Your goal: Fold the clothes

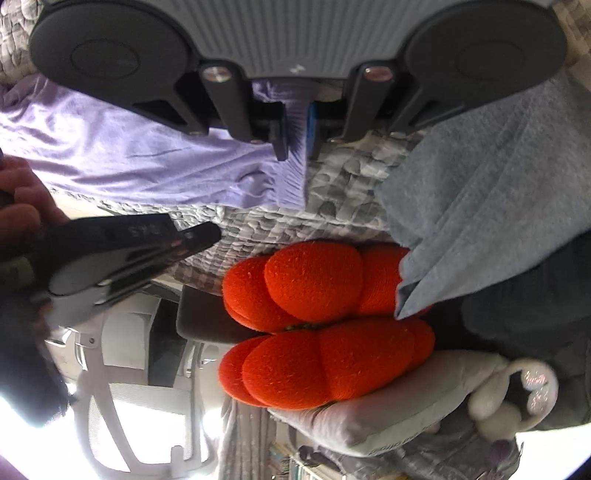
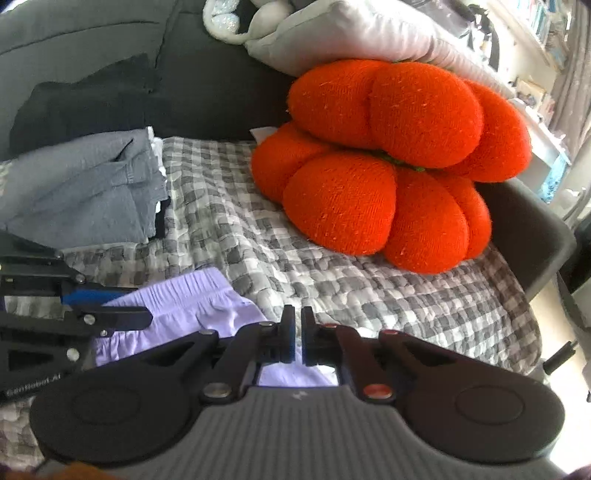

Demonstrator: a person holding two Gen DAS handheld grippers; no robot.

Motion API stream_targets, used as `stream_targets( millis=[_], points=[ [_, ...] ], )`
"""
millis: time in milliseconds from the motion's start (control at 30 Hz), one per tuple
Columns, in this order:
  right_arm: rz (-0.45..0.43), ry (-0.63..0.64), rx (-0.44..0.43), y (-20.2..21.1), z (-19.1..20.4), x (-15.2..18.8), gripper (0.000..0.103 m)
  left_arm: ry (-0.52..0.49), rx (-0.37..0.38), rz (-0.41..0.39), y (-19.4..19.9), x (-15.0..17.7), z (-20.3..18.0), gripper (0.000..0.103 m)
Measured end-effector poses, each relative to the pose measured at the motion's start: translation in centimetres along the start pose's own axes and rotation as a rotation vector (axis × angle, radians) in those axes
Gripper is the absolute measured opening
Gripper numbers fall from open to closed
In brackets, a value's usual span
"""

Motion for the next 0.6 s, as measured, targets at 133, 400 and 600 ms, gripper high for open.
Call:
stream_targets(
  millis=[133,400,600],
  points=[
    [0.044,0.031,-0.064,-1.3,0.7,-0.3,0.004,-0.036,0.025,-0.003,0.2,0.1,-0.6,0.009],
    [0.088,0.103,-0.075,-3.0,2.1,-0.4,0.0,-0.051,0.086,0.021,0.1,0.1,-1.1,0.009],
    [0.076,0.132,0.026,-3.4,2.6,-0.3,0.0,0.034,0.097,0.047,-0.3,0.0,0.1,0.009]
  ],
)
Point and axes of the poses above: each gripper's, at about its wrist camera, not at the fingertips, and y roughly against the way its jaws point, z to its left, x to its underside, the point moved 1 cm from there along -y, roughly the way its jaws point, and after that the axes turned 11 degrees about x, right-handed, at the moved point
